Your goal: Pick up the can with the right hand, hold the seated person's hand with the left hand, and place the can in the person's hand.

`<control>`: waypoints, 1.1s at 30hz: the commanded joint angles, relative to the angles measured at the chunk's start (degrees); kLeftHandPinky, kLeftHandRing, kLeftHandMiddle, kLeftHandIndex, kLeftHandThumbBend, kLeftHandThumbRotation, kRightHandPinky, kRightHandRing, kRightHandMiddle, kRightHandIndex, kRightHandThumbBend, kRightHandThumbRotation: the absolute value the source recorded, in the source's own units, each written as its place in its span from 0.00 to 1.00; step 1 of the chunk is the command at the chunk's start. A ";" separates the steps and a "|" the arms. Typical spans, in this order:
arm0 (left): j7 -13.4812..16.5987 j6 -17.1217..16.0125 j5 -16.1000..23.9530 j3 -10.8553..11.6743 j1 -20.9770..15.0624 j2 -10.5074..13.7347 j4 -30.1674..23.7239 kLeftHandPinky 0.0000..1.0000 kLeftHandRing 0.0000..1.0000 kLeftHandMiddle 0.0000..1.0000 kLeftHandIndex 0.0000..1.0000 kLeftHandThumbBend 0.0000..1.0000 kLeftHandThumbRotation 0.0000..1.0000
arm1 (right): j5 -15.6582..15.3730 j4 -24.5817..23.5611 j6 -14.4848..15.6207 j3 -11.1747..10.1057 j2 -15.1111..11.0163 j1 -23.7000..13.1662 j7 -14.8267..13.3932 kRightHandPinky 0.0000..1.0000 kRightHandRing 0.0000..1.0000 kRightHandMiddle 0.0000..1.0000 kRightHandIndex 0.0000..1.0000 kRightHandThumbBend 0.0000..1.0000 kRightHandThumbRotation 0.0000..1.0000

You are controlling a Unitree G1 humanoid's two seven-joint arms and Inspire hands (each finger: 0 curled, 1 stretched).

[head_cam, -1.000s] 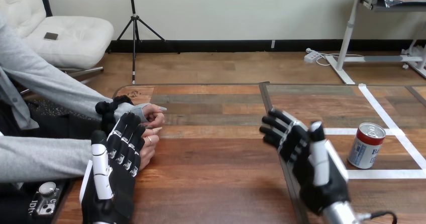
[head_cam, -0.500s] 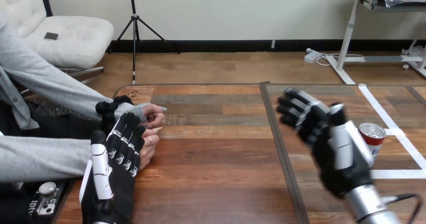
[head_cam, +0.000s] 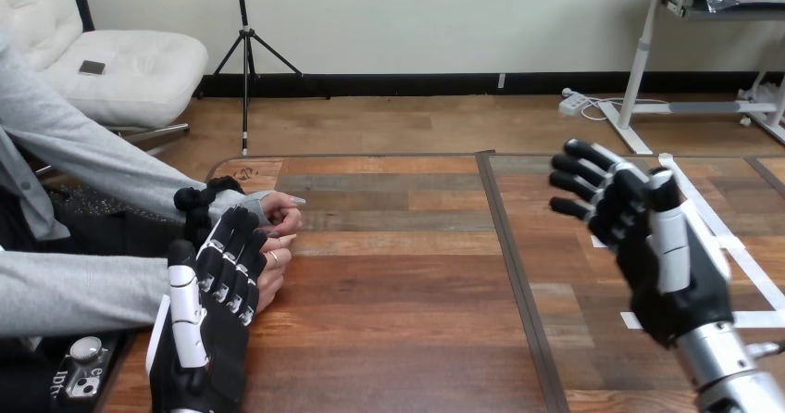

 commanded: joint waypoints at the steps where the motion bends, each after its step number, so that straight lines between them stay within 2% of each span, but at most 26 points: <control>1: -0.76 -0.56 0.18 -0.92 -2.51 1.02 -1.92 0.99 0.95 0.93 0.89 0.62 0.98 | -0.41 -1.51 -1.62 -0.25 -0.97 -5.64 0.08 0.79 0.84 0.83 0.82 0.86 0.98; 8: -1.08 -0.68 0.05 -0.85 -2.69 1.09 -1.47 1.00 0.95 0.93 0.89 0.62 0.98 | -1.83 -1.10 -1.95 -0.65 -1.86 -6.36 -0.80 0.77 0.83 0.83 0.82 0.84 0.98; 19: -1.10 -0.85 0.22 -0.64 -3.16 1.26 -0.41 1.00 0.95 0.93 0.89 0.62 0.97 | -3.35 2.22 -4.37 -1.78 -3.44 -8.35 -1.43 0.75 0.81 0.82 0.82 0.81 0.96; 26: -0.96 -0.52 0.38 -0.58 -3.37 1.58 -0.13 1.00 0.95 0.93 0.90 0.63 0.98 | -5.50 4.44 -6.15 -2.13 -4.70 -9.68 -3.39 0.73 0.80 0.81 0.81 0.79 0.95; 33: -0.80 -0.25 0.23 -0.45 -3.67 1.78 0.11 1.00 0.96 0.93 0.90 0.62 0.97 | -7.17 6.52 -7.99 -2.49 -5.95 -10.91 -4.79 0.72 0.80 0.80 0.81 0.84 0.95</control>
